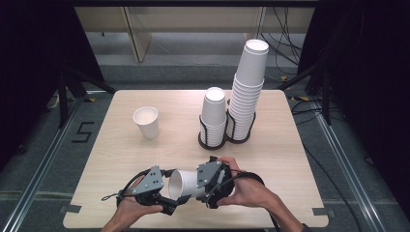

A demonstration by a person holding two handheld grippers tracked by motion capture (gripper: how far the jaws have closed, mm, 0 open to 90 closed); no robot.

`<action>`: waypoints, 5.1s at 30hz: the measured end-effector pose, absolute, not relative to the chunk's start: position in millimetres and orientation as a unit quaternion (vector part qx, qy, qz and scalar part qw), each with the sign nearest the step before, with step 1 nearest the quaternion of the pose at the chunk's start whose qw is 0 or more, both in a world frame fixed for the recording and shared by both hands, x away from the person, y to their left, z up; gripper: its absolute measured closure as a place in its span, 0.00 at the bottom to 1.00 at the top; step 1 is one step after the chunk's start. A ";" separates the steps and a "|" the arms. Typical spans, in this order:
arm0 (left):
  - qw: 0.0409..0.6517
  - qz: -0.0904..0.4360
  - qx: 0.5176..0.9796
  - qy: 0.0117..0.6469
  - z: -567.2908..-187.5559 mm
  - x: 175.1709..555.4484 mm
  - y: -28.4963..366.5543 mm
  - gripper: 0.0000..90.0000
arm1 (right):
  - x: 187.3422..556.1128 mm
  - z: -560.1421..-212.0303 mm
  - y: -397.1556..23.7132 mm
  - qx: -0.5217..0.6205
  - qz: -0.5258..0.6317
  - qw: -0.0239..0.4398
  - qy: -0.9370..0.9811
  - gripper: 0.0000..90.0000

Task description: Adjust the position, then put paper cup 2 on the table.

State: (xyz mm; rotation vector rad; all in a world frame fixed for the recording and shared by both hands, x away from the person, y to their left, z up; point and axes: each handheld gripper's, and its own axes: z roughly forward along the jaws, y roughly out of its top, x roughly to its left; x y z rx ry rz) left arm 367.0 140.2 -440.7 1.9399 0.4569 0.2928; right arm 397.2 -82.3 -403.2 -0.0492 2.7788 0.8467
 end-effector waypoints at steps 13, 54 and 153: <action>0.575 0.136 0.779 0.209 -440.2 366.7 142.0 0.06 | 406.2 -412.9 -81.8 -0.036 0.333 0.089 0.938 0.25; 0.702 0.106 0.662 0.240 -446.5 366.9 147.0 0.13 | 418.8 -422.5 -86.8 0.033 0.474 -0.006 0.880 0.25; 0.480 0.325 0.644 0.499 -476.4 469.6 241.8 0.17 | 430.0 -455.7 -162.0 0.175 0.397 0.080 0.897 0.18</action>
